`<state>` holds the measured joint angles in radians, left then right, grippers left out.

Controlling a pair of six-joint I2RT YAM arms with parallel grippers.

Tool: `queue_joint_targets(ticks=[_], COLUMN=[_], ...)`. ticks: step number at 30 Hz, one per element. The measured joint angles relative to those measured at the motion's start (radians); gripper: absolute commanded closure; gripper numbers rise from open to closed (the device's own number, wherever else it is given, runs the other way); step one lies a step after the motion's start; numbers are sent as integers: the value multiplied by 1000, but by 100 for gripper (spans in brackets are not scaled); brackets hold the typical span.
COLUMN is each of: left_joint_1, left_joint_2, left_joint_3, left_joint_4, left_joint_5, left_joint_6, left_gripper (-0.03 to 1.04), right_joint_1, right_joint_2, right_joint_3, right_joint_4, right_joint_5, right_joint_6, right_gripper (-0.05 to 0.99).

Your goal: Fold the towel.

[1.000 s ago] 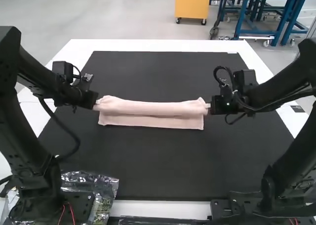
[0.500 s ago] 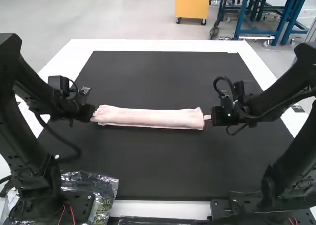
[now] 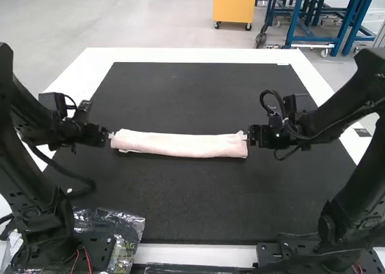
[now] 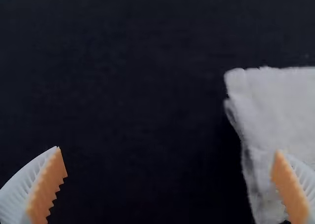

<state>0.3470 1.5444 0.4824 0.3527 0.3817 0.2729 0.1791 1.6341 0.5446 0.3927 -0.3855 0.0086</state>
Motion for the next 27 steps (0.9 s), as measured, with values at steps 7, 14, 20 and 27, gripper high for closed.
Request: queue_joint_targets(ticks=[7, 14, 20, 27], left_joint_1=[27, 47, 52, 52], left_joint_2=[-21, -40, -64, -65], left_joint_3=[61, 61, 61, 61], left_joint_4=[-36, -44, -60, -65], left_joint_5=[42, 71, 87, 95], left_joint_6=[-53, -98, -116, -130], left_gripper=[4, 4, 4, 4], right_joint_1=[61, 87, 87, 87], right_joint_2=[-8, 39, 83, 161], right_joint_3=[24, 27, 27, 45], right_joint_4=[-2, 29, 63, 97], right_joint_5=[-8, -5, 7, 13], right_joint_6=[18, 21, 20, 16], right_gripper=[3, 3, 3, 3])
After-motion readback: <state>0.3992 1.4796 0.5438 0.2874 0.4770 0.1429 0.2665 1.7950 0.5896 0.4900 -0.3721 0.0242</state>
